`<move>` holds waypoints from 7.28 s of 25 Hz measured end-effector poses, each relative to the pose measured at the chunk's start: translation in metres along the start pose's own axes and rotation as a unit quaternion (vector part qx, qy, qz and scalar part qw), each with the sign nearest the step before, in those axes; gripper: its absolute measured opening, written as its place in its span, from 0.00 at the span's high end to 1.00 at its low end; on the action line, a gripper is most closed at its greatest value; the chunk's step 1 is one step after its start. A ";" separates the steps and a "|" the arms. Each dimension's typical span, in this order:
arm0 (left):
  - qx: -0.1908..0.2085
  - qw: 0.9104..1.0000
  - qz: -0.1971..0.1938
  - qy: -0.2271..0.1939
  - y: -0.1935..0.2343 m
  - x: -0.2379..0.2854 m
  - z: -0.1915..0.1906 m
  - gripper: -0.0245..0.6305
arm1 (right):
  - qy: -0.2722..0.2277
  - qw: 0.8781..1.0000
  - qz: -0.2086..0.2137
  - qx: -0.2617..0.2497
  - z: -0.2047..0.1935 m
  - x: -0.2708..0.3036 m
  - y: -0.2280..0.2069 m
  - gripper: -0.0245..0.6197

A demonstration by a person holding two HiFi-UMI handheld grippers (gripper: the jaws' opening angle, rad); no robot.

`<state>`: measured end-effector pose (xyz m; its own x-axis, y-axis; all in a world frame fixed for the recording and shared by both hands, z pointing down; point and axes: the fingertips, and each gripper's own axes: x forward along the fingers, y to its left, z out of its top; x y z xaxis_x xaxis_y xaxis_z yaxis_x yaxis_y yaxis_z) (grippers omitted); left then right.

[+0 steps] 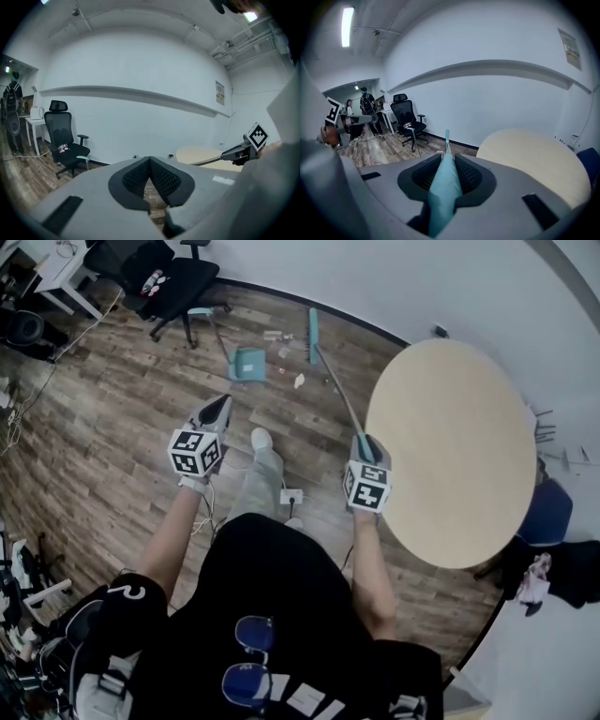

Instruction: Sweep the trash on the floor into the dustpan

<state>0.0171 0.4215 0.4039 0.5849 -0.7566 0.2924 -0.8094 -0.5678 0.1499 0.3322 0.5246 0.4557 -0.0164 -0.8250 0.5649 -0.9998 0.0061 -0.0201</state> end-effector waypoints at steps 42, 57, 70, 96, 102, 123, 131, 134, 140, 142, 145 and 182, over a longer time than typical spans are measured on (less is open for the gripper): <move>-0.038 0.986 -0.127 0.098 0.188 0.386 0.045 0.96 | 0.173 0.976 -0.108 0.078 0.105 0.361 -0.061 0.83; -0.038 0.975 -0.153 0.154 0.135 0.491 0.009 0.96 | 0.304 0.930 -0.159 0.134 0.012 0.426 -0.141 0.83; -0.064 0.974 -0.134 0.170 0.160 0.521 -0.032 0.96 | 0.368 0.902 -0.185 0.129 -0.056 0.462 -0.138 0.83; -0.075 0.973 -0.122 0.179 0.393 0.438 -0.067 0.96 | 0.381 0.899 -0.161 0.140 -0.038 0.543 0.127 0.83; -0.086 0.974 -0.110 0.179 0.419 0.419 -0.074 0.96 | 0.375 0.906 -0.143 0.137 -0.026 0.561 0.169 0.83; -0.123 0.977 -0.055 0.163 0.476 0.394 -0.075 0.96 | 0.343 0.927 0.001 0.154 0.020 0.610 0.259 0.83; -0.127 0.978 -0.046 0.160 0.483 0.386 -0.073 0.96 | 0.338 0.932 -0.001 0.131 0.030 0.597 0.257 0.83; -0.128 0.978 -0.045 0.156 0.485 0.383 -0.069 0.96 | 0.335 0.934 -0.008 0.123 0.036 0.590 0.246 0.83; -0.120 0.981 -0.051 0.142 0.487 0.376 -0.047 0.96 | 0.316 0.940 -0.038 0.127 0.055 0.567 0.216 0.83; -0.110 0.983 -0.054 0.136 0.489 0.377 -0.035 0.96 | 0.305 0.943 -0.046 0.126 0.065 0.561 0.206 0.83; -0.100 0.986 -0.056 0.122 0.495 0.379 -0.013 0.96 | 0.285 0.949 -0.056 0.124 0.084 0.554 0.191 0.83; -0.171 0.975 0.048 0.133 0.511 0.584 0.012 0.96 | 0.276 0.958 0.050 0.057 0.208 0.851 0.130 0.83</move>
<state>-0.0542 -0.3141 0.6404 0.5080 -0.6642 0.5484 -0.8567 -0.3234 0.4019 0.1907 -0.2945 0.7624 -0.1476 -0.3982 0.9053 -0.9855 -0.0185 -0.1688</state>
